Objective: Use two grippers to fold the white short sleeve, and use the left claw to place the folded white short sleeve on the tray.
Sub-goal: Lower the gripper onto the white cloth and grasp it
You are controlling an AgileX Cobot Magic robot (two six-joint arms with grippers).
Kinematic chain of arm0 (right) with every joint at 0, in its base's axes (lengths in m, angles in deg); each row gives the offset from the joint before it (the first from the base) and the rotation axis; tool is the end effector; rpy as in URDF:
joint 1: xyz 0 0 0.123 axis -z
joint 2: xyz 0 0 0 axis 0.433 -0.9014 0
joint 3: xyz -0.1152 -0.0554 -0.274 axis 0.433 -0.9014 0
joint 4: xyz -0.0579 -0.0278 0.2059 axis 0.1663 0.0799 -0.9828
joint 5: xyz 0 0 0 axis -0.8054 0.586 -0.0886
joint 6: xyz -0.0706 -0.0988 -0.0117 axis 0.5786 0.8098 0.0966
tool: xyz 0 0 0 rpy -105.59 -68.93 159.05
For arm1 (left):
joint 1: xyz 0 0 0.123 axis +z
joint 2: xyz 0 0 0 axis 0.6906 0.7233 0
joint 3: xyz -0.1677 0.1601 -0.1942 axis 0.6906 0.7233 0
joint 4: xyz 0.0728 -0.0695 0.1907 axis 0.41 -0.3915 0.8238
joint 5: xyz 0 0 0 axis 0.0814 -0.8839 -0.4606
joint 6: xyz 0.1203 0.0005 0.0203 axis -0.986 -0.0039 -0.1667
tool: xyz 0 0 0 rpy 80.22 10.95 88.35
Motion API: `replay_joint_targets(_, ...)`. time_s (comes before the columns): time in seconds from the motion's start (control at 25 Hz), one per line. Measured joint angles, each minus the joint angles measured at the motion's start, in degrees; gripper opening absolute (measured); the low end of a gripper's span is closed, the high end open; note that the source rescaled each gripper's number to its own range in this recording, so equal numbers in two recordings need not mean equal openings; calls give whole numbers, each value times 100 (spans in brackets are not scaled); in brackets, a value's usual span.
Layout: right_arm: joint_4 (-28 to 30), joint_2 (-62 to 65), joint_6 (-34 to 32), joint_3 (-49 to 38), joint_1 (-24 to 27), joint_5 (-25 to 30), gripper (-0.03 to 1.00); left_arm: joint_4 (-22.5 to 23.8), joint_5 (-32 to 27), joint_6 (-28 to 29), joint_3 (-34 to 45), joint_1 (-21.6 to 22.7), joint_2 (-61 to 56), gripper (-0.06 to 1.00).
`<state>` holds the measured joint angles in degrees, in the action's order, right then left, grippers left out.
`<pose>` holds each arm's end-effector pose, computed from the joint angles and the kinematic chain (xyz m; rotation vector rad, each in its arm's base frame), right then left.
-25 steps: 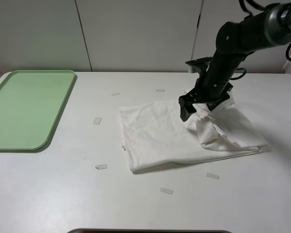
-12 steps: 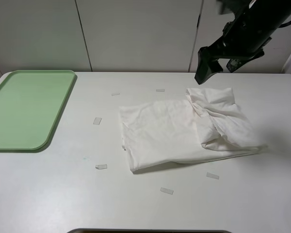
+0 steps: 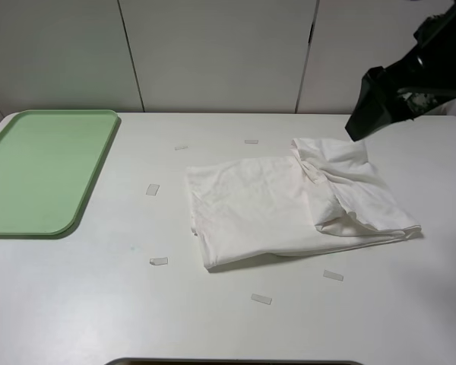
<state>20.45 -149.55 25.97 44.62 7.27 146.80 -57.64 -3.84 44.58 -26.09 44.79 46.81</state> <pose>0.2216 0.0897 0.3236 -0.6232 2.6321 0.2315 -0.0294 -0.0067 0.2477 0.0983 2.0279 0.0145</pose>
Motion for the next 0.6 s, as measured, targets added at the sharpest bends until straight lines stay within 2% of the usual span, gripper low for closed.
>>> replay_joint_targets(0.36,0,1649,-500,-1423,0,108,100,0,0,0,0,0,0,97)
replay_joint_targets(0.6,77,2788,-566,-2011,0,444,100,0,0,0,0,0,0,97)
